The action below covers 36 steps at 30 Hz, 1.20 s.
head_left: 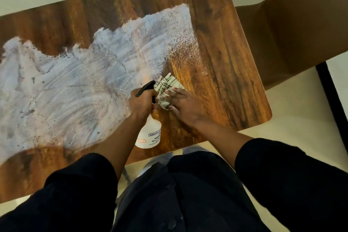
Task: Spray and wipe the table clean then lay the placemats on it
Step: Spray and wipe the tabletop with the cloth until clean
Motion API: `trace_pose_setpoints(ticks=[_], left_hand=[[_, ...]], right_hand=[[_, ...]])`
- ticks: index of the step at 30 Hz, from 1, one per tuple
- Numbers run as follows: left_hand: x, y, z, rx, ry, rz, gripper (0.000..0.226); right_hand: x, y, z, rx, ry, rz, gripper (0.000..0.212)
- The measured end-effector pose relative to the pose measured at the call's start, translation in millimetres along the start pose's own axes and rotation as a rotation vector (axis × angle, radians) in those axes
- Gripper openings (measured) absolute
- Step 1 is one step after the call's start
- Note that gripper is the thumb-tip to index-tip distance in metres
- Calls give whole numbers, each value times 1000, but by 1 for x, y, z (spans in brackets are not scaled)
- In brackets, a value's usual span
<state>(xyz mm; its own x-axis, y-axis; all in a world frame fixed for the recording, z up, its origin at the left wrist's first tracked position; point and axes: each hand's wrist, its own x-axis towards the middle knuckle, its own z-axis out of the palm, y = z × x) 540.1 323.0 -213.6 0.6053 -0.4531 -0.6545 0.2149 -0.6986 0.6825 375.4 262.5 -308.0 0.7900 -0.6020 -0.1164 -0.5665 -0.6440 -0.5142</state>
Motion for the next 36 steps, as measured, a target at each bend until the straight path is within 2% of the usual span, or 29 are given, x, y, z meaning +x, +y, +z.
trace_pose_setpoints(ticks=[2, 4, 6, 8, 11, 13, 17, 20, 23, 25, 27, 31, 34, 36], left_hand=[[-1, 4, 2, 6, 7, 12, 13], [-3, 7, 2, -3, 19, 24, 28], [-4, 8, 3, -20, 34, 17, 32], [-5, 7, 2, -32, 52, 12, 32], [-4, 5, -1, -41, 87, -9, 22], [-3, 5, -2, -49, 93, -16, 29], [-3, 13, 4, -68, 101, -11, 32], [-1, 24, 12, -81, 95, -6, 38], [5, 35, 20, -91, 88, -21, 31], [9, 42, 25, -94, 72, -15, 29], [14, 47, 31, -83, 60, -9, 26], [26, 56, 39, -55, 27, 0, 9], [34, 63, 45, -69, 28, -21, 21], [39, 71, 47, -92, 41, -20, 17]], right_hand=[[4, 28, -18, -6, 82, 52, 46], [7, 56, -37, 4, 180, 220, 44], [12, 80, -55, 45, 251, 404, 43], [21, 91, -65, 72, 297, 525, 43], [35, 72, -58, 90, 351, 641, 42], [38, 50, -46, 94, 329, 616, 43], [32, 18, -19, 87, 127, 252, 48], [34, 23, -16, 86, 31, 68, 48], [45, 52, -30, 49, 35, -16, 44], [55, 70, -44, 48, 76, 29, 45], [70, 90, -59, 79, 161, 165, 44], [100, 122, -78, 116, 301, 344, 41], [110, 105, -70, 142, 401, 470, 41], [113, 77, -61, 188, 431, 529, 41]])
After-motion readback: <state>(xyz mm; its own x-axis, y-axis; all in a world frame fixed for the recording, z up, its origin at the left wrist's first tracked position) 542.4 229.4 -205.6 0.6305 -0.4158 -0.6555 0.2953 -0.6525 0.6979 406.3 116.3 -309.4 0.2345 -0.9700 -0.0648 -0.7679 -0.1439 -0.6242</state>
